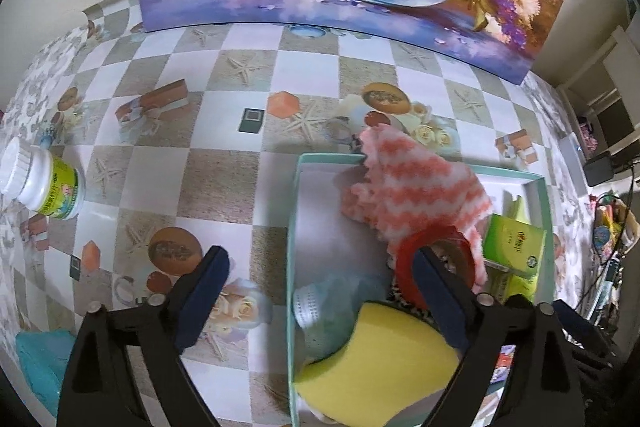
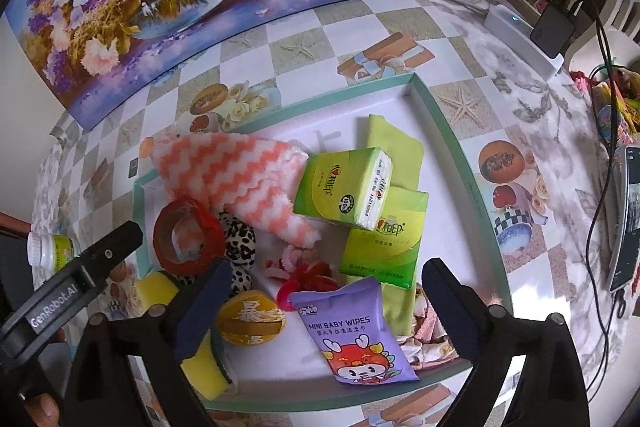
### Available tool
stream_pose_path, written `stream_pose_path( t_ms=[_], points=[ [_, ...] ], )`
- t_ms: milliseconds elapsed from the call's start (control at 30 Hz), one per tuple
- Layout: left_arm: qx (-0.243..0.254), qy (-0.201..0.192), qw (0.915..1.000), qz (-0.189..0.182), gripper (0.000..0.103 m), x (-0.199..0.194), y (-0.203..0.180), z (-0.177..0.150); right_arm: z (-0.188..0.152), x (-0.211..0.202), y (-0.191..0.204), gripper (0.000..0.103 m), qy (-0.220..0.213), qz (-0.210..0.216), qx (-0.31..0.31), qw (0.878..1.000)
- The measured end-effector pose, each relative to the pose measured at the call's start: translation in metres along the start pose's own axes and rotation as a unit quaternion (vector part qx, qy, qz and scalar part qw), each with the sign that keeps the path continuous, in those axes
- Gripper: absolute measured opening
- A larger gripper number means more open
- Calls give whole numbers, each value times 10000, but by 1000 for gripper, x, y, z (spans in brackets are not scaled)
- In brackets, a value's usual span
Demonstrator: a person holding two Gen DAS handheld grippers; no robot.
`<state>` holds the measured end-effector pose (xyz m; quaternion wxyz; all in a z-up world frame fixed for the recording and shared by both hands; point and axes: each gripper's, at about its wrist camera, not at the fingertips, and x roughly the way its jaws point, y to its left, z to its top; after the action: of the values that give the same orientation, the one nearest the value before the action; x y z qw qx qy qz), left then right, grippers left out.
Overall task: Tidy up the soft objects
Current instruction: 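Carry the tape roll and tissue box into the tray and open both tools, then withdraw both tools from the tray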
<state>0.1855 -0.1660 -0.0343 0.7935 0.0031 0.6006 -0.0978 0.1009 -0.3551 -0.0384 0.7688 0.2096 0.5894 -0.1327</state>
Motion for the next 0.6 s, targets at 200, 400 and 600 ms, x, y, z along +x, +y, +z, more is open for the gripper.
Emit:
stream_pose_path(
  t_ms=[200, 400, 600],
  points=[
    [35, -19, 9999, 154, 95, -1, 4, -2, -1, -2, 2, 100, -16, -36, -44, 10000],
    [28, -88, 9998, 182, 95, -11, 8, -5, -6, -9, 6, 100, -79, -116, -109, 9998],
    [-58, -329, 9986, 419, 95, -30, 13, -15, -21, -16, 14, 100, -102, -198, -271, 9994]
  ],
)
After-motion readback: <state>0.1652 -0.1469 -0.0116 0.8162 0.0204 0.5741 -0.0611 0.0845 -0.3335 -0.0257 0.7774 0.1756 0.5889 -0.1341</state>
